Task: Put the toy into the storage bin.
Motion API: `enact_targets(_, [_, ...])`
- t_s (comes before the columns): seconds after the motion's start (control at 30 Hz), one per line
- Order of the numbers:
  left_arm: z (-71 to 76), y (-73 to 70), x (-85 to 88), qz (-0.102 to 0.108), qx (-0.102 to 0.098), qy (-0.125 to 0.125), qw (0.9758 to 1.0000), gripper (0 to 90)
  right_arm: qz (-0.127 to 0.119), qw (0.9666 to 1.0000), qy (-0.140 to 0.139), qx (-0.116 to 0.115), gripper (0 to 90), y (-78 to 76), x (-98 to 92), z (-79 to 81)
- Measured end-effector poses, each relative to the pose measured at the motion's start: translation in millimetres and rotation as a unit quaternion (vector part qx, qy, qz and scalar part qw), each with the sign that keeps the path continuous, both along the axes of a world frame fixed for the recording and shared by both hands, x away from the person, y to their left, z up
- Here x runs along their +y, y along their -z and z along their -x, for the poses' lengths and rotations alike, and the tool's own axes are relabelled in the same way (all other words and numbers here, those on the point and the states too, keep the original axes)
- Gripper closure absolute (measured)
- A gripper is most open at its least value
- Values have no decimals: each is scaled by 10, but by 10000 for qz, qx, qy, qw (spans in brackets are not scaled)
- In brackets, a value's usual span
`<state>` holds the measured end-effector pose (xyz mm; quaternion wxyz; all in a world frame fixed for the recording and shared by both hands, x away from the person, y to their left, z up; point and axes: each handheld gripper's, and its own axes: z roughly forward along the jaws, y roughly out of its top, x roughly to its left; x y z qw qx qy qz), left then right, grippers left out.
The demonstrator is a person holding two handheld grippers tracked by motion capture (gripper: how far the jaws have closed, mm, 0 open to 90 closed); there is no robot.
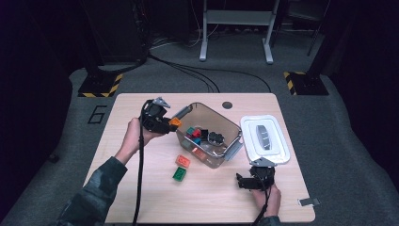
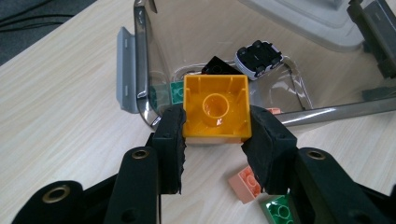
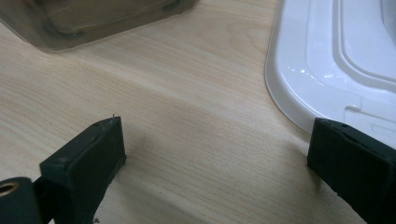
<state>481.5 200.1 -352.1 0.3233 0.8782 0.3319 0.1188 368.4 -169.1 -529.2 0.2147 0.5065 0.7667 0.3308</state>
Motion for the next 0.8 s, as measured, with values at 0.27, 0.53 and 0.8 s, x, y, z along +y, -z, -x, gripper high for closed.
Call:
enact_targets(0.27, [-118,61,-168,-249,133,67,9996,589,-5,10000,-3,7,31,0,-1,0])
enact_targets(0.53, [-166,104,-251,-431,271,94,9987,588,-8,10000,-2,8,31,-1,-1,0])
enact_targets(0.8, [-182,119,-276,-581,399,115,9974,586,-8,10000,-2,8,31,-1,-1,0])
